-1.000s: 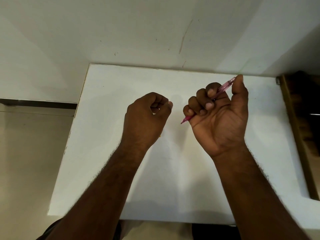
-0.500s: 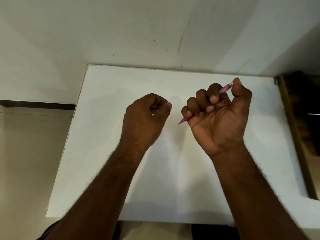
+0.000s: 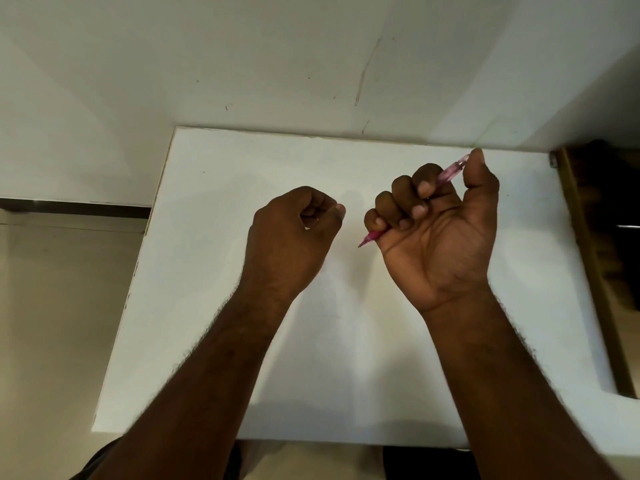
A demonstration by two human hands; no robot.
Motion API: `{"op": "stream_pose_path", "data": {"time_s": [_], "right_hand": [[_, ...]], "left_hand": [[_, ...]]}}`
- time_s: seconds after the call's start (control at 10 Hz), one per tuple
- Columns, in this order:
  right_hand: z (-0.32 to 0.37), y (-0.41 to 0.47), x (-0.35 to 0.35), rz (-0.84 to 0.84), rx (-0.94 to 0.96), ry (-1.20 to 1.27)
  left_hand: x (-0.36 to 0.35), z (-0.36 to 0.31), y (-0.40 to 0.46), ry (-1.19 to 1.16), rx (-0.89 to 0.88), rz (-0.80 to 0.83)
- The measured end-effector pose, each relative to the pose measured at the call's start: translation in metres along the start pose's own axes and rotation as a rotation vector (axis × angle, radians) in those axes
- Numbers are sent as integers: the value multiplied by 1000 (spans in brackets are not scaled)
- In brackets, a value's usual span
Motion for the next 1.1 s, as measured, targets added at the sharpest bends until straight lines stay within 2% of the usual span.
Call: {"op": "stream_pose_path", "data": {"time_s": [1.1], "right_hand": [[5, 1, 10, -90, 52, 10]], "left_hand": [[0, 1, 1, 1, -1, 4]]}}
Point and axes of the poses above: each hand's wrist, its own y-axis towards the middle knuckle, its own x-axis out of the back of the hand, z = x × y, the point moved 8 cm from there along y, towards the middle knuckle, and after that the axes turned 10 degrees about x, right-handed, at the moved point
